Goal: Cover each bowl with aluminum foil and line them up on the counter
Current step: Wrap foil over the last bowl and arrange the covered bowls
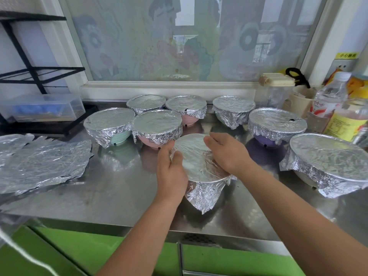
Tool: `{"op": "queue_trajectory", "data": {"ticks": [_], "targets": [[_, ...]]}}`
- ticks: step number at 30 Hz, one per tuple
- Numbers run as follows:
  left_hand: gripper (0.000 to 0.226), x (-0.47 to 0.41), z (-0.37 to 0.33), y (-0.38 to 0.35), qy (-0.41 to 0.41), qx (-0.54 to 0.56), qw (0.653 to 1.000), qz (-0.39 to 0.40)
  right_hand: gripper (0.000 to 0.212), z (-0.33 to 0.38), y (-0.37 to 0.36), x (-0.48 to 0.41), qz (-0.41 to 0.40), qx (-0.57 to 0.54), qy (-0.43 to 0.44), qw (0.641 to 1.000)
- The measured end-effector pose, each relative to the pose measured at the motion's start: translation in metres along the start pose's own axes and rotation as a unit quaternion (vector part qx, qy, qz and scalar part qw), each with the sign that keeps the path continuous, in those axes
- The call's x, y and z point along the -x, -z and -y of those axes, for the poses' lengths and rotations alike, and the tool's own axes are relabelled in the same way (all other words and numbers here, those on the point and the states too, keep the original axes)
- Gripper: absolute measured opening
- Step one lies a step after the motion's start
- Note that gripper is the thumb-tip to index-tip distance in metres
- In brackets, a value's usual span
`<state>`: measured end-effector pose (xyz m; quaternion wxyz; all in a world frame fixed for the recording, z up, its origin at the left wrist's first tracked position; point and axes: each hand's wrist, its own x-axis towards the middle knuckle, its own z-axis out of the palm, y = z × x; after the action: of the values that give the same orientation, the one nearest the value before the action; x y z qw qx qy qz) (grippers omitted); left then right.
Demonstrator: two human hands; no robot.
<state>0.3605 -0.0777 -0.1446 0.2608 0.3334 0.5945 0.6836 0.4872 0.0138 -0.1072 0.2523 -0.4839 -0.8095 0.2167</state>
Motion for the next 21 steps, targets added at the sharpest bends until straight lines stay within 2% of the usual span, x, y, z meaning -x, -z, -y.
{"op": "queue_trajectory", "data": {"ticks": [2, 3, 4, 5, 6, 8, 10, 11, 13, 18, 21], "targets": [[0.038, -0.004, 0.002, 0.002, 0.016, 0.017, 1.0, 0.02, 0.036, -0.002, -0.001, -0.001, -0.009, -0.038, -0.001, 0.999], [0.034, -0.003, 0.0, 0.005, -0.002, -0.008, 1.0, 0.024, 0.03, -0.002, 0.002, 0.002, -0.023, -0.065, 0.011, 0.998], [0.034, -0.002, -0.003, 0.012, -0.051, -0.052, 0.997, 0.016, 0.023, -0.005, 0.007, 0.007, -0.052, -0.089, 0.039, 0.994], [0.034, 0.0, -0.006, 0.021, -0.135, -0.101, 0.986, 0.006, 0.022, -0.005, 0.015, 0.016, -0.09, -0.104, 0.083, 0.987], [0.032, 0.004, -0.009, 0.031, -0.237, -0.149, 0.96, 0.011, 0.025, -0.006, 0.022, 0.028, -0.117, -0.119, 0.141, 0.976], [0.022, 0.015, -0.015, 0.046, -0.399, -0.241, 0.882, 0.066, 0.022, -0.011, 0.032, 0.053, -0.114, -0.117, 0.274, 0.948], [0.015, 0.025, -0.018, 0.052, -0.469, -0.302, 0.818, 0.138, 0.018, -0.017, 0.03, 0.069, -0.088, -0.045, 0.366, 0.926], [0.015, 0.027, -0.017, 0.052, -0.478, -0.315, 0.803, 0.166, 0.017, -0.02, 0.027, 0.072, -0.081, -0.008, 0.389, 0.918], [0.013, 0.028, -0.014, 0.05, -0.463, -0.31, 0.807, 0.197, 0.017, -0.023, 0.02, 0.073, -0.079, 0.035, 0.41, 0.908], [0.014, 0.022, -0.012, 0.047, -0.385, -0.258, 0.86, 0.215, 0.01, -0.018, 0.009, 0.072, -0.084, 0.033, 0.403, 0.911], [0.01, 0.021, -0.014, 0.045, -0.37, -0.267, 0.863, 0.217, 0.01, -0.015, 0.004, 0.074, -0.095, 0.03, 0.395, 0.913]]}}
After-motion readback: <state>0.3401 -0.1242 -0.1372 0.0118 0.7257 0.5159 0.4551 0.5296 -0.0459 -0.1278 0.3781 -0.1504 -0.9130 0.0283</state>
